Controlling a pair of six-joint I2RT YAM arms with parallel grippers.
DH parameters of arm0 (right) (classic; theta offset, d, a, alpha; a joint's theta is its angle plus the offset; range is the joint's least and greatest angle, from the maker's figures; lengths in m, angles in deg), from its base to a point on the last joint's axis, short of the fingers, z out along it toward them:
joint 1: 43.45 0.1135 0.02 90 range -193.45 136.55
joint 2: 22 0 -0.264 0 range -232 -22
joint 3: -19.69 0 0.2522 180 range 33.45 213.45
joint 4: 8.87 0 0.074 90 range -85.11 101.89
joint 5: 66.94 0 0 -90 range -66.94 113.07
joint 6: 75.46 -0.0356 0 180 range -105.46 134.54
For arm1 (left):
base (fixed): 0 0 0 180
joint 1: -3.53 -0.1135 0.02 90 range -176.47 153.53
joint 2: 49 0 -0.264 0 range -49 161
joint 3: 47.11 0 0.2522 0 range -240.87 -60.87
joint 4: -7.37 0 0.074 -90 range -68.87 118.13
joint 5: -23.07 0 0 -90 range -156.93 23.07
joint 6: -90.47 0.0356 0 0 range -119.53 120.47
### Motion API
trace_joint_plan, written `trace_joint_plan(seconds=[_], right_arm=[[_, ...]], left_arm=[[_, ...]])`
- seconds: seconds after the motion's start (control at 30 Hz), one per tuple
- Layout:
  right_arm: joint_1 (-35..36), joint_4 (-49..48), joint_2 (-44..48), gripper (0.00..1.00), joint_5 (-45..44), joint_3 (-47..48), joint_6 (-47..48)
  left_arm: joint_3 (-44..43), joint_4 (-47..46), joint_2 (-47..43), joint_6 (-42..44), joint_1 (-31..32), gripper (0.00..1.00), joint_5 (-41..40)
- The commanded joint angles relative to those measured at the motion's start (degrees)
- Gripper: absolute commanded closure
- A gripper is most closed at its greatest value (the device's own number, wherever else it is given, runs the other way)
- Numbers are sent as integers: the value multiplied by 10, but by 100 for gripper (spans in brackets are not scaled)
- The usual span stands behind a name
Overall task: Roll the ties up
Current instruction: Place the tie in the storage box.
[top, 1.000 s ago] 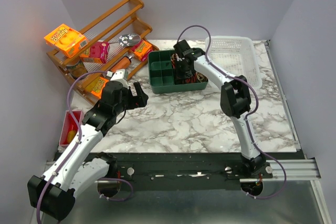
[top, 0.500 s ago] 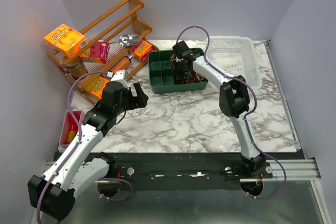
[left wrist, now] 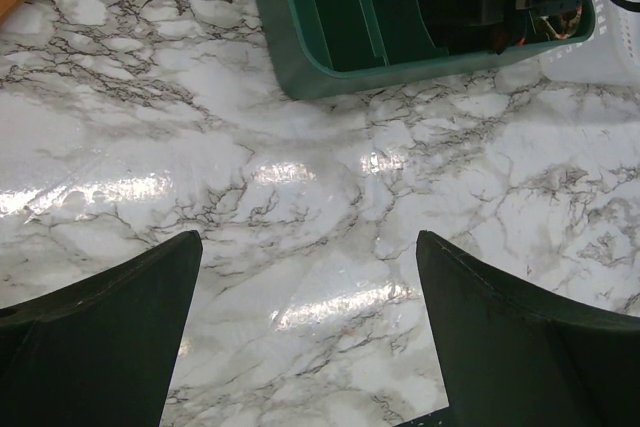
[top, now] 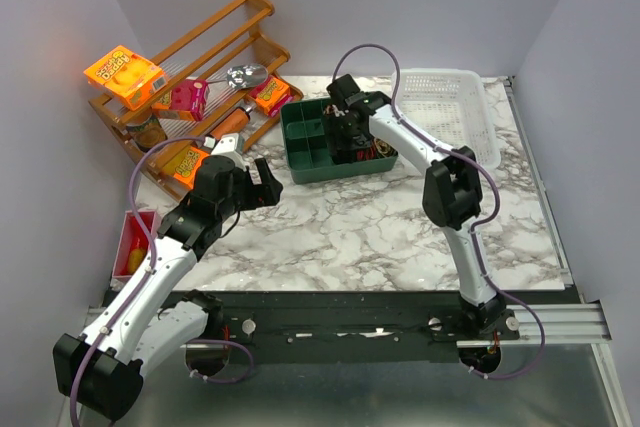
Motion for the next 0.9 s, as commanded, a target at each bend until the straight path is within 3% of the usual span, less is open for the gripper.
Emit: trace_joint_plan(seconds=[0.0, 0.43, 0.67, 0.87], right_arm=[[4, 67, 9, 20, 8, 0, 1], [4, 81, 23, 19, -13, 18, 0], [4, 59, 72, 0, -13, -21, 9], [4, 69, 79, 0, -23, -13, 17]], left_arm=[[5, -14, 0, -2, 1, 1, 12], [13, -19, 2, -5, 1, 1, 12], [9, -29, 18, -4, 1, 1, 36], [-5, -36, 36, 2, 1, 1, 48]])
